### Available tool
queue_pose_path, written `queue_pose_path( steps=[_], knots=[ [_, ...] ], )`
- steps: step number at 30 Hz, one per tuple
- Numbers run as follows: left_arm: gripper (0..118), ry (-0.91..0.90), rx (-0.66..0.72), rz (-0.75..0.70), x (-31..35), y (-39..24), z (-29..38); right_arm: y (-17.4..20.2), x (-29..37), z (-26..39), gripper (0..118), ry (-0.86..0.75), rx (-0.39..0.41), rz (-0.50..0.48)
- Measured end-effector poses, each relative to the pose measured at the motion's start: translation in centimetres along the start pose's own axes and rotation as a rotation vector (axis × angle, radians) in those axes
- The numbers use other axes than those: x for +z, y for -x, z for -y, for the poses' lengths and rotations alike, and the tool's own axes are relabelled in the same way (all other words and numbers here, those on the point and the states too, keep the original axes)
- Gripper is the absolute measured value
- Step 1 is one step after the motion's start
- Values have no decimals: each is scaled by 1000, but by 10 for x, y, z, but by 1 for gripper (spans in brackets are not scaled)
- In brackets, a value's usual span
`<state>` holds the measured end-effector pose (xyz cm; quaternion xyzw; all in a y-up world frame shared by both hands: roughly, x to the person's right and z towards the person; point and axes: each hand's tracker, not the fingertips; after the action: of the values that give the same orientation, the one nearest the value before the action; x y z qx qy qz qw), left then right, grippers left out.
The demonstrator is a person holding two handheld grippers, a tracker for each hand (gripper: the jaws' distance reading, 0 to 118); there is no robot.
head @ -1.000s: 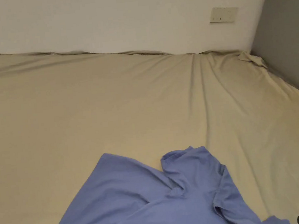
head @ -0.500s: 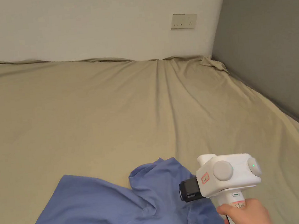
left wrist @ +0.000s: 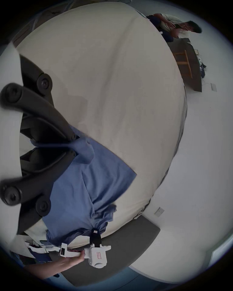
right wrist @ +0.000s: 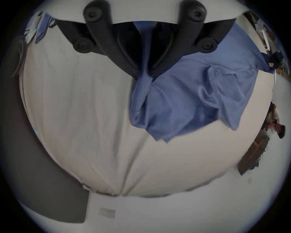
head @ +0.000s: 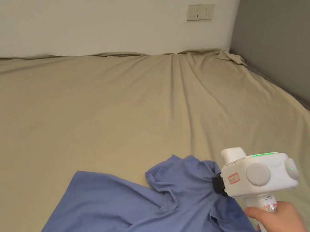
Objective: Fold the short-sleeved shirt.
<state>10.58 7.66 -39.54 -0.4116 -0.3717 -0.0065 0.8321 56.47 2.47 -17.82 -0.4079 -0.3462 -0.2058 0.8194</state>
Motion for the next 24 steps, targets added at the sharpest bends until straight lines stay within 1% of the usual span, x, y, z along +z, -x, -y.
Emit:
queue_pose_path(
  steps=[2, 3, 5, 7, 9, 12, 15, 16, 18, 20, 22, 24],
  knots=[
    [2, -37, -26, 33, 12, -13, -13, 2, 35, 4, 6, -103, 29, -8],
    [2, -66, -32, 57, 20, -20, -21, 2, 56, 5, 6, -153, 50, 7],
    [2, -123, -43, 108, 30, -6, -31, 1, 101, 9, 6, -270, 71, 23],
    [2, -202, -72, 148, 56, -20, -52, -1, 153, 10, 6, -391, 99, 67],
    [2, -291, -108, 195, 88, -39, -71, -7, 211, 12, 6, -527, 106, 102],
    [2, -417, -200, 226, 141, -69, -103, -22, 294, 8, 6, -692, 68, 98],
    [2, -526, -223, 377, 207, -91, -132, -31, 373, 2, 6, -833, 73, 83],
    [2, -587, -236, 400, 230, -100, -139, -33, 399, 0, 6, -879, 70, 84],
    [2, -690, -290, 390, 273, -116, -151, -38, 442, -2, 6, -982, 53, 56],
    [2, -768, -358, 304, 309, -135, -163, -38, 479, -10, 6, -1052, 36, 34],
    [2, -854, -420, 197, 341, -150, -172, -40, 512, -16, 6, -1122, 45, 42],
    [2, -900, -427, 166, 359, -155, -182, -36, 528, -24, 6, -1140, 67, 59]
  ],
)
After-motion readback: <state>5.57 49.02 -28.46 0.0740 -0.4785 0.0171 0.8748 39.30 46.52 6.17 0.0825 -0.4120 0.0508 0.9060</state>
